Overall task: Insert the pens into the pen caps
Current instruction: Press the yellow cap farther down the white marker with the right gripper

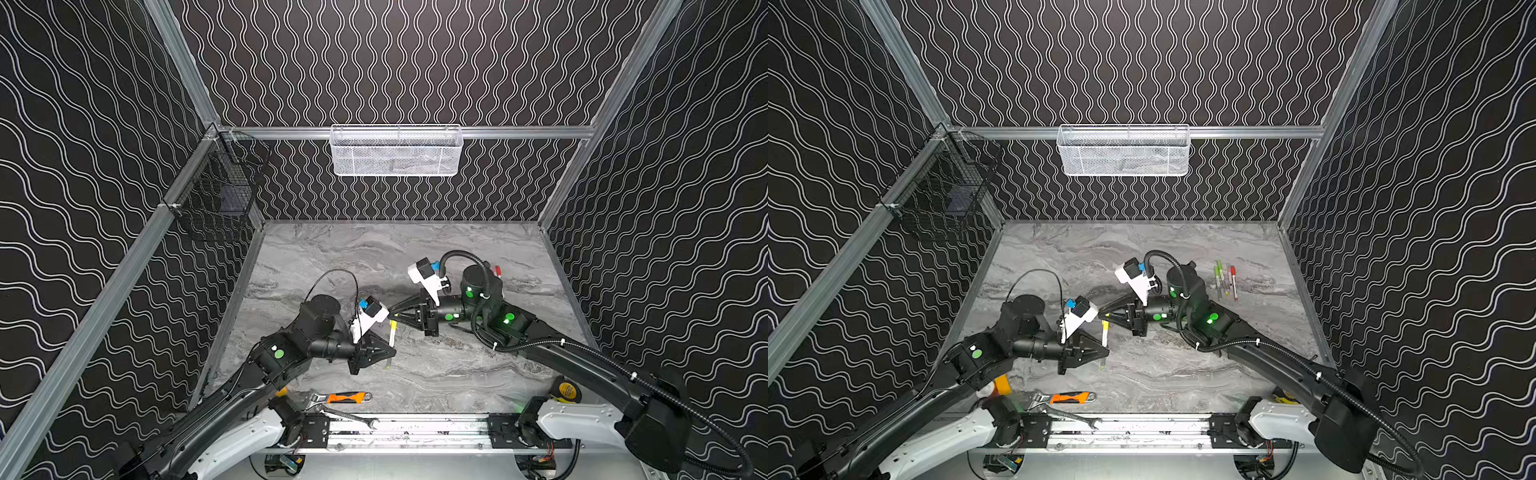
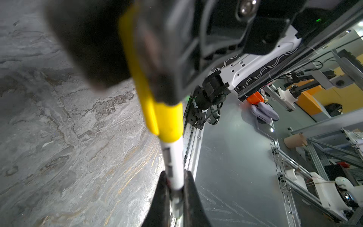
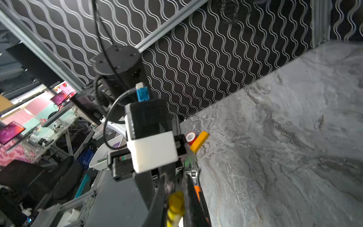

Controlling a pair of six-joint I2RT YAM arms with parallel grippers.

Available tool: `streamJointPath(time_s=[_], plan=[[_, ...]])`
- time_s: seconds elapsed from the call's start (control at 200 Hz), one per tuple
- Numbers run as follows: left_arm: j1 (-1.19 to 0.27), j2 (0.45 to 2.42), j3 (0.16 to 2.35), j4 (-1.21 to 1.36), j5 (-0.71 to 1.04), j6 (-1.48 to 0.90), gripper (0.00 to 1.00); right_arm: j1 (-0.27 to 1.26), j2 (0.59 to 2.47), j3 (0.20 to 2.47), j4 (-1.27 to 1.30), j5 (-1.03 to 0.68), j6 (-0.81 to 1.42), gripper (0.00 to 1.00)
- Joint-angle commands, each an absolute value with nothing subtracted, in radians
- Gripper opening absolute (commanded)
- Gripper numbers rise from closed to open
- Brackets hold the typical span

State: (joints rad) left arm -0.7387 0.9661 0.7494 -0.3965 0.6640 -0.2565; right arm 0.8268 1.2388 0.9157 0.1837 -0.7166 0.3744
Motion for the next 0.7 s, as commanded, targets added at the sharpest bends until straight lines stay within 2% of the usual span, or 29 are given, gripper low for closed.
streamJointPath(time_s=[0.0, 0.09, 0.18, 0.511, 0.696], plan=[[-0.740, 0.974, 0.749, 0.365, 0.672, -0.274, 0.00, 0.860, 1.271, 0.893, -0.054, -0.537, 0.540, 0.00], [-0.739, 0.973, 0.743, 0.362, 0.634, -0.268, 0.00, 0.919, 1.281, 0.896, -0.076, -0.414, 0.605, 0.00], [-0.739, 0.969, 0.750, 0.337, 0.605, -0.249, 0.00, 0.952, 1.273, 0.881, -0.050, -0.378, 0.641, 0.00], [-0.740, 0.937, 0.742, 0.327, 0.578, -0.245, 0.00, 0.962, 1.209, 0.838, 0.013, -0.496, 0.509, 0.00], [-0.739, 0.930, 0.774, 0.301, 0.651, -0.233, 0.00, 0.962, 1.186, 0.803, 0.042, -0.601, 0.465, 0.00]])
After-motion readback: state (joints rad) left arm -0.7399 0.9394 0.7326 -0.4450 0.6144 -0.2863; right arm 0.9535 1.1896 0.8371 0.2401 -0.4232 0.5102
